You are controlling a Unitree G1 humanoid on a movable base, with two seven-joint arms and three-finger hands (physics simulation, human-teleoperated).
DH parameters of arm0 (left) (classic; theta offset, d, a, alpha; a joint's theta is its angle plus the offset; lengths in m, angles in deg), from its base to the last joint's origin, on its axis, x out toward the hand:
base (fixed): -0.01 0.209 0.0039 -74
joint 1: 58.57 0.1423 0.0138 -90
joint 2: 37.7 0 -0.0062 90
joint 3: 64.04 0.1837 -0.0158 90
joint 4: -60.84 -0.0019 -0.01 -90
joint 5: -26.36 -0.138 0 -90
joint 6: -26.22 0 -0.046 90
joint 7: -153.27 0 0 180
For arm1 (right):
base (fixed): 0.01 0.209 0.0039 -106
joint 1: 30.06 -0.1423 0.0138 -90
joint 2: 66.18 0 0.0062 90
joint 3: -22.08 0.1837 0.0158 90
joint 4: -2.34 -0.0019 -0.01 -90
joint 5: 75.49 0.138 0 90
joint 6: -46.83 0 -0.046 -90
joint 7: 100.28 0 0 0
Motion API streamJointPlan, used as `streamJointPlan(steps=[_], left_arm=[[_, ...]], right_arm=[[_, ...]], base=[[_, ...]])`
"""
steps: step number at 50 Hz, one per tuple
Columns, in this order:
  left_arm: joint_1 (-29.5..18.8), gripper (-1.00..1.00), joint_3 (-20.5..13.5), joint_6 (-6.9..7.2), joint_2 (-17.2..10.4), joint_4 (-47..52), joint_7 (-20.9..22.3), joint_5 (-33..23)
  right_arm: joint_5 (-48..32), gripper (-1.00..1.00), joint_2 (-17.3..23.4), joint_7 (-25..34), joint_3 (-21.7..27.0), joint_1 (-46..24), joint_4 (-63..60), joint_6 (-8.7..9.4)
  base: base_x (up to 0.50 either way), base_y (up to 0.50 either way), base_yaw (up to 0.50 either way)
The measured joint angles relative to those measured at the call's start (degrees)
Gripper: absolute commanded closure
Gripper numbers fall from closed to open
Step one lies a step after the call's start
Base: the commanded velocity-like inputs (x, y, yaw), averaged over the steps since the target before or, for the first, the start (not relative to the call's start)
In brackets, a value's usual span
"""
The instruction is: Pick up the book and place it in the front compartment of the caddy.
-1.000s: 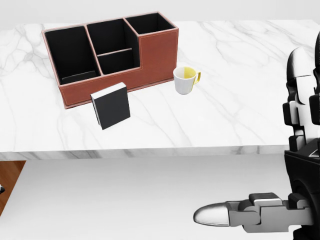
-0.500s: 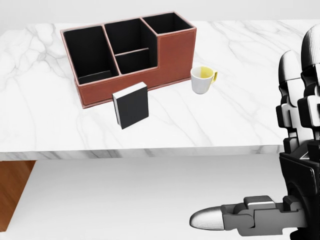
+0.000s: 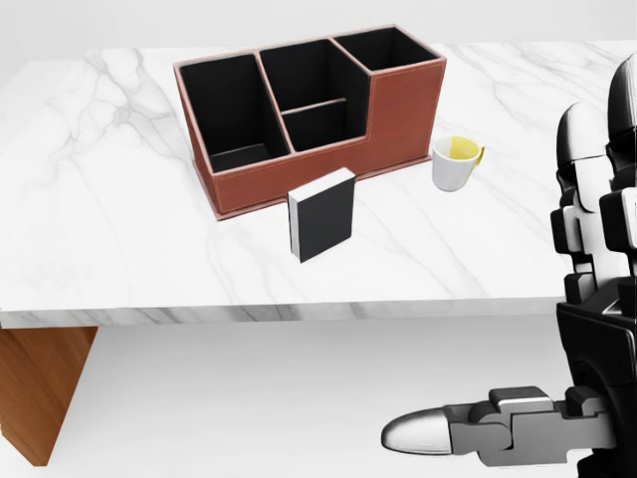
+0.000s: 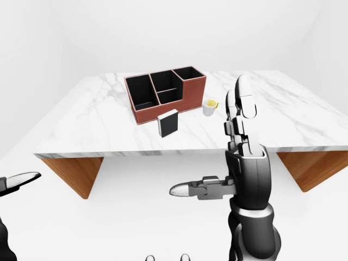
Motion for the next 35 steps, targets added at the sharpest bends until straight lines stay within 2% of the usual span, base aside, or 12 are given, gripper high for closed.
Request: streamJointPlan(steps=[35], left_arm=[[-0.1, -1.0, 0.6, 0.0, 0.0, -1.5, 0.3, -0.1]], right_arm=[[1.0, -1.0, 0.4, 0.4, -0.2, 0.3, 1.0, 0.0]], base=[[0.5, 0.0, 0.0]])
